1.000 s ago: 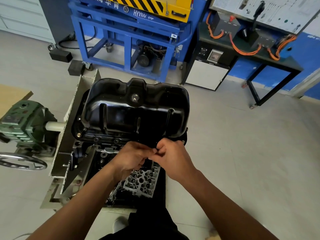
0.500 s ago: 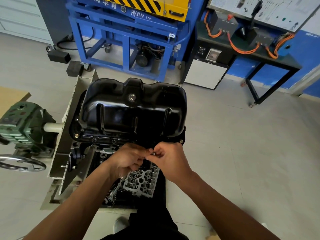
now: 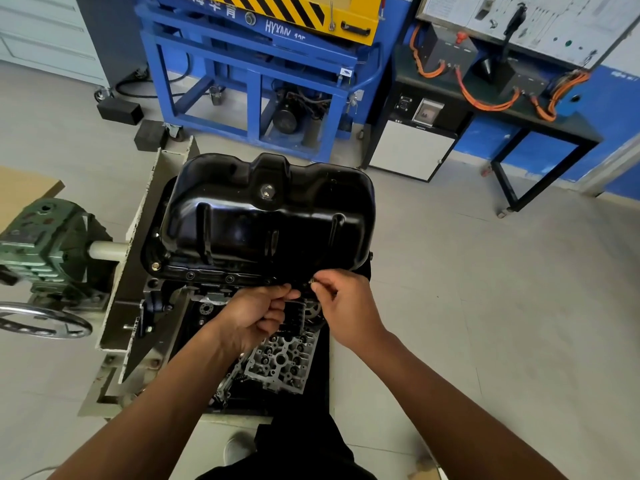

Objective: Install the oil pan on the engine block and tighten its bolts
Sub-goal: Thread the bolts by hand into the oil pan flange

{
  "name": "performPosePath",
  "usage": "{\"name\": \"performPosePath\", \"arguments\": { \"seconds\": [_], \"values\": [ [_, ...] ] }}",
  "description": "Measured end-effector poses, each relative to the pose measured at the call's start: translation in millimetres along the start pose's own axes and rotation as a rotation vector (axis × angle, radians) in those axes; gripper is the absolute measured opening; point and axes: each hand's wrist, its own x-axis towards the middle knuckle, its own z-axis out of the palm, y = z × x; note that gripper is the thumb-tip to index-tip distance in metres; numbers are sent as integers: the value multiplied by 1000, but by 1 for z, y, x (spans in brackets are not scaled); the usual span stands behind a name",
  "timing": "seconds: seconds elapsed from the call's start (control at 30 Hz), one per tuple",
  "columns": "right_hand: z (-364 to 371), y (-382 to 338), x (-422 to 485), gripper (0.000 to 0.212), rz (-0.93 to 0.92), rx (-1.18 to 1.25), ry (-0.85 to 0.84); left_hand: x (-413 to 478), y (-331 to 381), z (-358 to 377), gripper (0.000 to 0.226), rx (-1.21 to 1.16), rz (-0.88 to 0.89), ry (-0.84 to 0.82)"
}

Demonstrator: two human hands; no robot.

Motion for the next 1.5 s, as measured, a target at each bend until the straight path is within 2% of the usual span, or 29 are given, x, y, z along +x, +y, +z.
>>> {"name": "performPosePath", "arguments": {
  "seconds": [0.13,0.4,0.5,0.63,0.77,0.9,1.23,1.37,1.5],
  "values": [
    [9,-2,-3,16,-28,-274,-7,-1,-1,-5,26,9,-9,29],
    [19,-9,3,21,-17,-376,-90,0,0,-10,27,-22,8,51],
    [22,-10,4,16,5,-448,-108,1,0,-11,26,-20,15,47],
    [26,-14,5,15,53,-473,-89,1,-2,-9,24,37,44,51],
    [27,-18,5,22,63,-478,-54,-4,-5,1,24,164,180,88],
    [26,-20,5,24,76,-485,-20,-10,0,8,23,189,261,117],
    [28,-24,7,30,146,-513,6,-14,4,-17,23,153,254,159],
    [29,-24,5,24,147,-501,15,-16,3,-17,24,147,252,152],
    [30,-25,3,21,138,-606,22,-19,3,-16,24,167,256,128]
  ]
}}
